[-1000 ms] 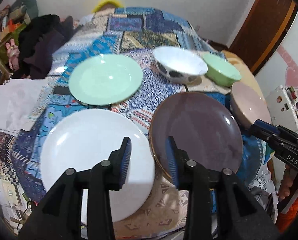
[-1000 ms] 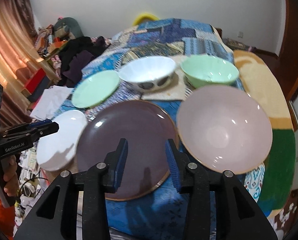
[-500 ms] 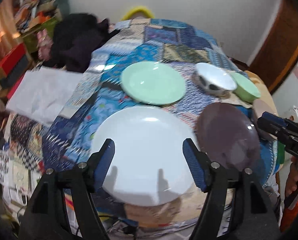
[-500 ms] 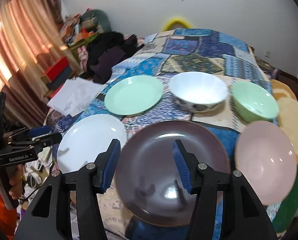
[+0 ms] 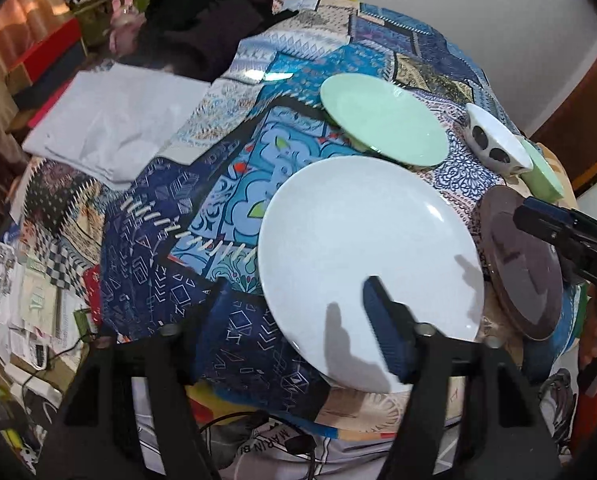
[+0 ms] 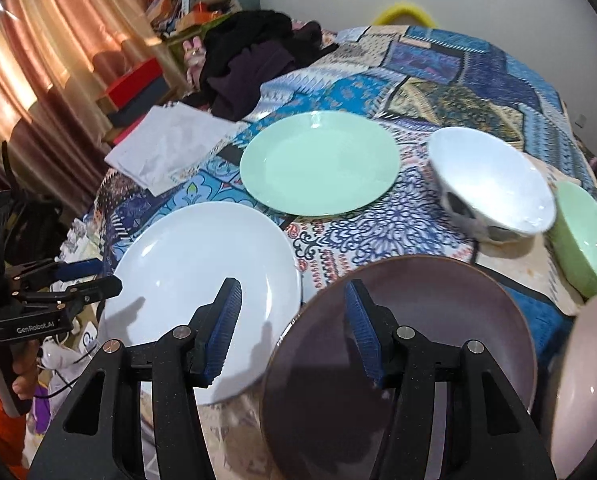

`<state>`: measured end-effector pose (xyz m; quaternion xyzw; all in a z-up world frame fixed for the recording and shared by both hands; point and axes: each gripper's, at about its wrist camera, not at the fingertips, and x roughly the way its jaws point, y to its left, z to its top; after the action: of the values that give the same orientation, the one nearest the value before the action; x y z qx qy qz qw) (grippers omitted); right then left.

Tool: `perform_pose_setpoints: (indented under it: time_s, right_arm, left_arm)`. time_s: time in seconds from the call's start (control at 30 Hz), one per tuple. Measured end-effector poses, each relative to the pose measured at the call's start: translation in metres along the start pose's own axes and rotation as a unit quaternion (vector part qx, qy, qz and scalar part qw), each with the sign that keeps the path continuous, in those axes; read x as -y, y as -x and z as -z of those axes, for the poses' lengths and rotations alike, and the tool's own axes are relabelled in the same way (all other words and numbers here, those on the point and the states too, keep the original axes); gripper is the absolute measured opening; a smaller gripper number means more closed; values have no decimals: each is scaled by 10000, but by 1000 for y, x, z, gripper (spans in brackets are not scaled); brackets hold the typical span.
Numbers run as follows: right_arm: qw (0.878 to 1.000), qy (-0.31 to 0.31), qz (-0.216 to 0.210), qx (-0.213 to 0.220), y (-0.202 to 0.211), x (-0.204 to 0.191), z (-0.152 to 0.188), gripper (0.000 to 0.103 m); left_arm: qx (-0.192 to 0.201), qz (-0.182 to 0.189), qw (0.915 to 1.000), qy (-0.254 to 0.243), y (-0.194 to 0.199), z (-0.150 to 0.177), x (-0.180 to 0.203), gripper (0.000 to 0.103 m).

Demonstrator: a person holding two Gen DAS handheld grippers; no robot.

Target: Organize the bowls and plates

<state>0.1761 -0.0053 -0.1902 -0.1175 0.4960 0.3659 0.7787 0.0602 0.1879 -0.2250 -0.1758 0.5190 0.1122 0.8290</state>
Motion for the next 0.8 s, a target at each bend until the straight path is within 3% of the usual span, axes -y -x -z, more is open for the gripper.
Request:
perform_pose_setpoints:
  time_s: [0.1,0.27,0.6,0.8]
  right_arm:
    - [9999,51,-33,-161,-13,0,-4,50]
    - [9990,220,-20,-399,-31,-4,-10,44]
    - [9959,277,-92,-851,-62,-4,-18,30]
    - [9943,402,-50,-983,-69,-10,-18,25]
  left_arm:
    - [-210,183,9996,78,-12,0,-7,37]
    - [-364,267,9989,149,-29,1,-15,23]
    - [-245,580,9977,262,-34,-10,-28,18]
    - [-234,455,9987,51,-39,-25,-29,17]
